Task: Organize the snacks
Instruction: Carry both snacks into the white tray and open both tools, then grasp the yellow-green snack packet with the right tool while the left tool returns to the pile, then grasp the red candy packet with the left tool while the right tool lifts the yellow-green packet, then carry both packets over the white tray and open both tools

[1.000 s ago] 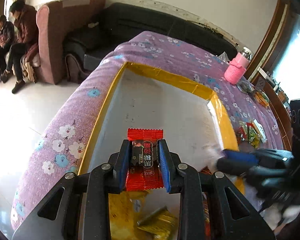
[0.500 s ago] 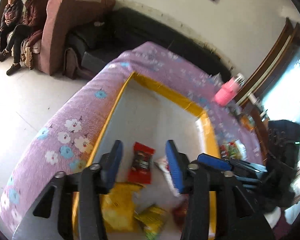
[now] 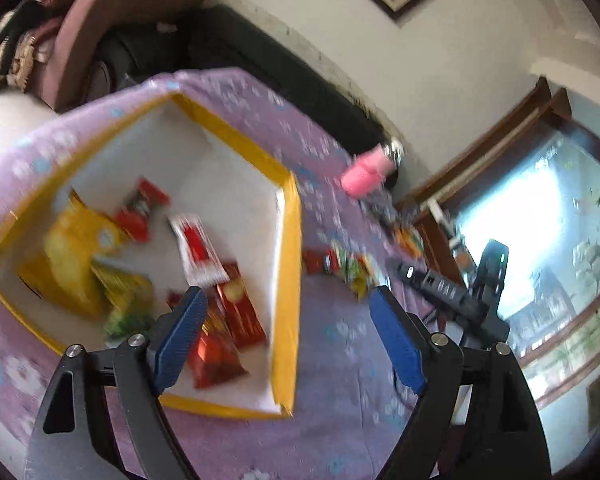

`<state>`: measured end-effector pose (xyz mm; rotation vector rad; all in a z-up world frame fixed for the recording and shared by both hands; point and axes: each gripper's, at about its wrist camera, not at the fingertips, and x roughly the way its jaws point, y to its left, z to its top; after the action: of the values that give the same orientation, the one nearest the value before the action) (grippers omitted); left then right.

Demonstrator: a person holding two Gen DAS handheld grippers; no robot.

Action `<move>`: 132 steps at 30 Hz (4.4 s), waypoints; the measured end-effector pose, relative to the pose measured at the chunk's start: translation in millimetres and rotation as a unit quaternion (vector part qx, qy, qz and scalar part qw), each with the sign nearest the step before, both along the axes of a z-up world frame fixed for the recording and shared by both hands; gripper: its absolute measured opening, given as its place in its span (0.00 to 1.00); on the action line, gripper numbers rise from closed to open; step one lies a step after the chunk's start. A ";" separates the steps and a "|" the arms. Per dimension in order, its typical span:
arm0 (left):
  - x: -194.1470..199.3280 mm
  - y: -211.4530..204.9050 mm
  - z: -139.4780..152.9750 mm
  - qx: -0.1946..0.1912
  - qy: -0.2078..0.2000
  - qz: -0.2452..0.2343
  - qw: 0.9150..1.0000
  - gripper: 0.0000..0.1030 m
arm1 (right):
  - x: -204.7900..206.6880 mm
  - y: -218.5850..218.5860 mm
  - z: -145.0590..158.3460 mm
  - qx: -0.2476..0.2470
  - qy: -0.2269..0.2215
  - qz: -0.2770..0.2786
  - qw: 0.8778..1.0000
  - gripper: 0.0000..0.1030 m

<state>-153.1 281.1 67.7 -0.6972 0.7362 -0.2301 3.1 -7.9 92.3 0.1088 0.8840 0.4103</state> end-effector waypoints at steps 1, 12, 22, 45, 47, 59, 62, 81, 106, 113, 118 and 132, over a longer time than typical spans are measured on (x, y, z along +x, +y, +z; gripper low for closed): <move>3.0 -7.1 -3.2 0.006 0.011 -0.011 1.000 0.81 | 1.8 -9.2 -1.2 0.002 -0.002 -0.010 1.000 0.46; 17.1 -53.7 -12.2 0.035 0.033 -0.059 0.997 0.81 | 12.1 -75.6 -49.9 0.034 0.043 -0.066 0.996 0.50; 20.3 -83.8 -17.2 0.044 0.049 -0.092 0.994 0.81 | 59.4 -45.3 -50.2 0.033 0.035 -0.002 0.999 0.54; 72.6 -134.5 3.9 0.209 -0.003 -0.164 0.964 0.81 | 15.5 -32.2 -70.3 -0.028 0.027 0.024 0.999 0.44; 98.3 -148.7 -1.3 0.229 0.012 -0.187 0.955 0.81 | 12.0 -40.2 -71.3 -0.017 0.029 0.026 0.999 0.44; 190.6 -199.2 -44.4 0.334 0.085 -0.263 0.901 0.59 | 13.7 -74.6 -76.8 0.019 0.047 0.013 0.999 0.47; 192.7 -207.9 -48.7 0.355 0.088 -0.277 0.889 0.59 | 14.2 -76.0 -77.9 0.026 0.051 0.017 0.998 0.48; 168.7 -226.9 -49.4 0.382 0.058 -0.288 0.876 0.17 | -8.5 -45.0 -77.0 -0.078 0.037 0.120 0.989 0.74; 69.8 -134.6 27.6 0.235 -0.036 -0.157 0.958 0.17 | -27.8 -36.6 -85.2 -0.167 0.035 0.160 0.972 0.90; 60.7 -112.4 20.4 0.197 -0.035 -0.131 0.971 0.17 | -31.1 -55.1 -78.3 -0.148 0.032 0.107 0.983 0.62; 48.1 -90.2 16.0 0.193 -0.024 -0.102 0.976 0.17 | -37.2 -54.3 -69.7 -0.128 0.021 0.091 0.987 0.59; 39.3 -8.2 0.7 0.172 0.007 -0.005 0.985 0.17 | -40.1 31.5 0.2 -0.028 0.007 0.147 0.989 0.59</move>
<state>-113.7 272.9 68.4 -0.3661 0.7702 -0.1030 -37.0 23.6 92.4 -0.0712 0.9269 0.6591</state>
